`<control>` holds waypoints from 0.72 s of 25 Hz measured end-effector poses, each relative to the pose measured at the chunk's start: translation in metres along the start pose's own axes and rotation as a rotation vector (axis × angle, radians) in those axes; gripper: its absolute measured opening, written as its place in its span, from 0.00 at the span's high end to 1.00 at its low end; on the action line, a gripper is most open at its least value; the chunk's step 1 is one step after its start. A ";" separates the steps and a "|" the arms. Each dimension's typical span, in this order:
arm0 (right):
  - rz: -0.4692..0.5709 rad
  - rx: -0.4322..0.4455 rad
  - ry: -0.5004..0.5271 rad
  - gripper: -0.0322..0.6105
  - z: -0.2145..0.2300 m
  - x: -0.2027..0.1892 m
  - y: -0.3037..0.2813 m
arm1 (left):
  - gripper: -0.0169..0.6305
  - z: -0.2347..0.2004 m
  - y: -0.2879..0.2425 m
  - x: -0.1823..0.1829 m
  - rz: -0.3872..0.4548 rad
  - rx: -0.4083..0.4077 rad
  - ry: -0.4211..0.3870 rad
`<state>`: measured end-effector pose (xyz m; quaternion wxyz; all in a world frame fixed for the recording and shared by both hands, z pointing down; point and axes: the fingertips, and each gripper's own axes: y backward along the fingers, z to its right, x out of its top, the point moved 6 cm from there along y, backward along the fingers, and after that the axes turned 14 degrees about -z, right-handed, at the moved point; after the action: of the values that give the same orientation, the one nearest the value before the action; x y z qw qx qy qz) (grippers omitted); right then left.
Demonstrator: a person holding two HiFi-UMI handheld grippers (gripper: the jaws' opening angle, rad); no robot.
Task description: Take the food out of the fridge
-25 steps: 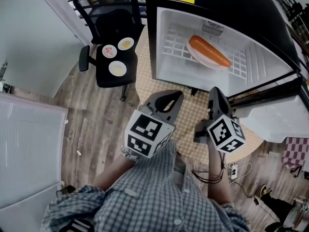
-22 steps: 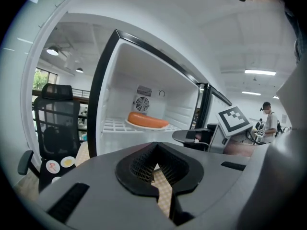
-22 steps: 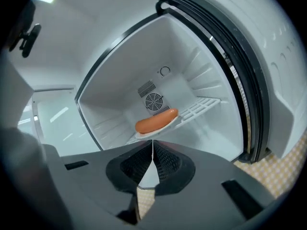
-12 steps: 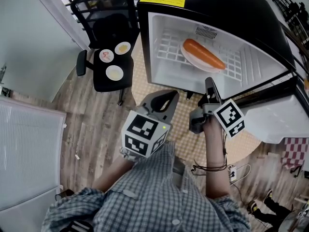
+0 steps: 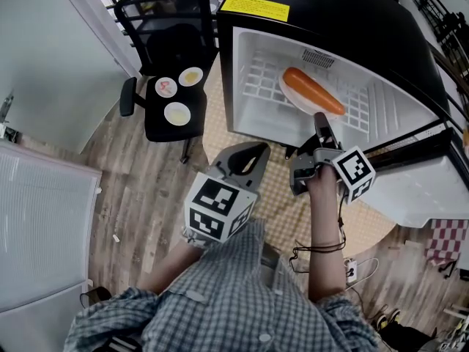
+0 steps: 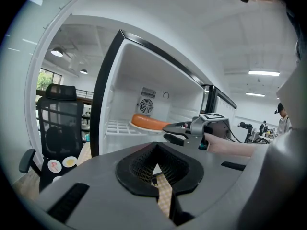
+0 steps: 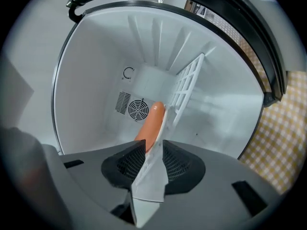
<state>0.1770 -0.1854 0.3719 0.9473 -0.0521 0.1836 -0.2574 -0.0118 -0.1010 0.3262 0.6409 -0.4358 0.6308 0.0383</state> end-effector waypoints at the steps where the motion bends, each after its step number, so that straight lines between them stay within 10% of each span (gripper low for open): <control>1: 0.002 0.002 -0.016 0.84 0.002 0.001 -0.002 | 0.97 0.000 0.000 0.000 0.000 0.000 0.000; 18: 0.022 0.044 -0.131 0.90 0.006 0.004 -0.004 | 0.97 0.001 -0.001 -0.002 0.000 -0.015 0.002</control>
<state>0.1805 -0.1915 0.3765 0.9610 -0.0459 0.1159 -0.2470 -0.0109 -0.1001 0.3282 0.6369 -0.4408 0.6311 0.0423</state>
